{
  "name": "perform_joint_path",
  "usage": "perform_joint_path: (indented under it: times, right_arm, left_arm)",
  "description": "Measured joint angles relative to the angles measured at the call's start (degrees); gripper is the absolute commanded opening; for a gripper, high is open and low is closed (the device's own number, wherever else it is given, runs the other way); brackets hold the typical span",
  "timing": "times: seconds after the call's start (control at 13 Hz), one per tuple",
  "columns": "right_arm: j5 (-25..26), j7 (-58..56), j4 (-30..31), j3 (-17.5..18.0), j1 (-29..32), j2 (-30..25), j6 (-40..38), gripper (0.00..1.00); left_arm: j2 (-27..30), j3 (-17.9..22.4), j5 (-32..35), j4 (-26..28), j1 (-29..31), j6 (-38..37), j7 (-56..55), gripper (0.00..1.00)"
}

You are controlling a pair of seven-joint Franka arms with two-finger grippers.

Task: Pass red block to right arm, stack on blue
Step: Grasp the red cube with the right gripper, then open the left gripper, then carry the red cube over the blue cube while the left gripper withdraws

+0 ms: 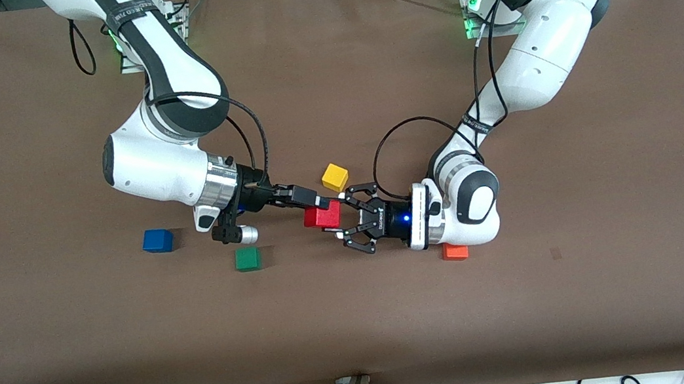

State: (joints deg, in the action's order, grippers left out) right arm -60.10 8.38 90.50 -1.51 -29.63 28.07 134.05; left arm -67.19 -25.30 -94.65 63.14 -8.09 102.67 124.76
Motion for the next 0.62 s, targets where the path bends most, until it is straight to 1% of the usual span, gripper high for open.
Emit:
perform_joint_path:
  times: [0.46, 0.62]
  right_arm:
    - [0.1, 0.0, -1.0, -0.3, 0.2, 0.0, 0.2, 0.0]
    - [1.8, -0.3, -1.3, -1.3, 0.2, 0.0, -0.3, 0.0]
  left_arm:
    - [0.0, 0.1, 0.0, 0.1, 1.6, -0.7, 0.0, 1.0]
    - [0.0, 0.6, 1.2, 0.4, 3.6, -2.3, 0.0, 1.0]
